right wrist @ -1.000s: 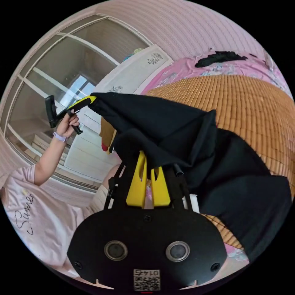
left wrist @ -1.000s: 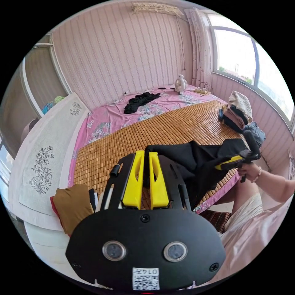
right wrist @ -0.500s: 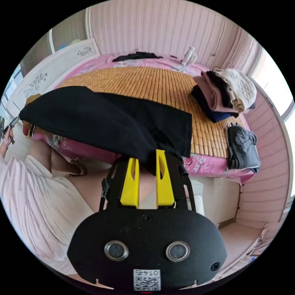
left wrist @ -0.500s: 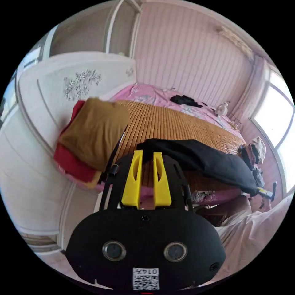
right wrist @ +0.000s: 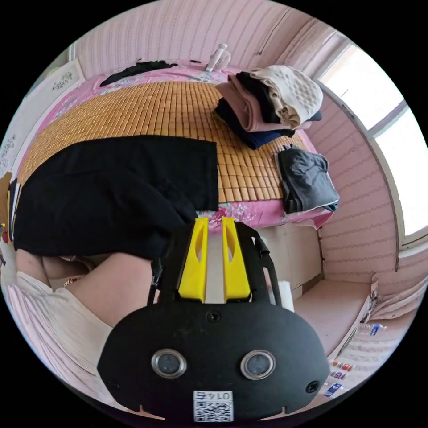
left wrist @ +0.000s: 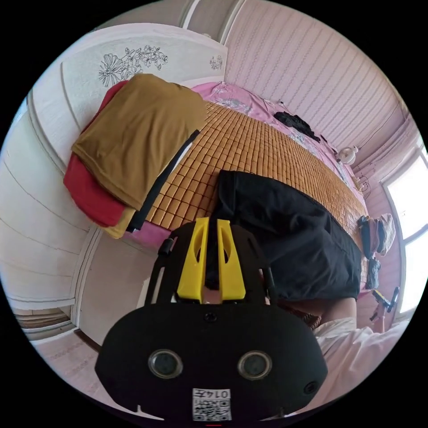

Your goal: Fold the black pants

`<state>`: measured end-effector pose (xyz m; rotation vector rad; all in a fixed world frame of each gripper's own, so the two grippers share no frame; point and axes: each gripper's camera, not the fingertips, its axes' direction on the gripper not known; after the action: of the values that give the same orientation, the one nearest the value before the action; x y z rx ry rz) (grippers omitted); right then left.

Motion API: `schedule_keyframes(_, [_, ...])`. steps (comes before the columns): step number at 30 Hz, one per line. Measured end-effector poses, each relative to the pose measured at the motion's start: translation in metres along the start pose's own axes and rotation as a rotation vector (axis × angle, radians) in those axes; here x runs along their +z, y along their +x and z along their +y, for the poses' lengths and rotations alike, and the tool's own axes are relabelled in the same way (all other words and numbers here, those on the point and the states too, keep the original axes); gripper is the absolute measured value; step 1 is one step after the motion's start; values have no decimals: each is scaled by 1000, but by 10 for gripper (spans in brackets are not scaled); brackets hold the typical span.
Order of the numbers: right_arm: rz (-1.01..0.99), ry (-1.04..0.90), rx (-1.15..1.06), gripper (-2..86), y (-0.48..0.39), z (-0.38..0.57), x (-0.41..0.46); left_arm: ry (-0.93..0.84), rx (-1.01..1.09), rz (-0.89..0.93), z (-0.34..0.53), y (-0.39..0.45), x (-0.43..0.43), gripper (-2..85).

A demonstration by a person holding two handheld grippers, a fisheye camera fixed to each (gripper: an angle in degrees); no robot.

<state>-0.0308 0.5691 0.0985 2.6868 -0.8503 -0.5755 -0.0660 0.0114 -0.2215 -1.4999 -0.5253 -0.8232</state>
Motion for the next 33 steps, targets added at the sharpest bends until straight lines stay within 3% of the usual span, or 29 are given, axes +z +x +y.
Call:
schedule_keyframes(3, [-50, 78, 6, 3, -16, -28, -1, 5, 78, 21, -30, 30, 26, 1])
schedule_keyframes(12, [-215, 1, 81, -7, -72, -122, 87, -102, 155, 20, -100, 117, 133, -10])
schedule_keyframes(15, [-195, -54, 75, -5, -79, -144, 115, -137, 158, -99, -114, 136, 162, -10])
schedule_keyframes(18, [-186, 8, 39, -4, -79, -160, 117, -112, 221, -207, -124, 152, 179, -10])
schedule_keyframes(22, [-154, 59, -2, -3, -73, -191, 126, -112, 452, -362, -140, 193, 198, -10])
schedule_keyframes(33, [-174, 103, -168, -3, -101, -293, 160, -136, 376, -484, -222, 183, 245, -10])
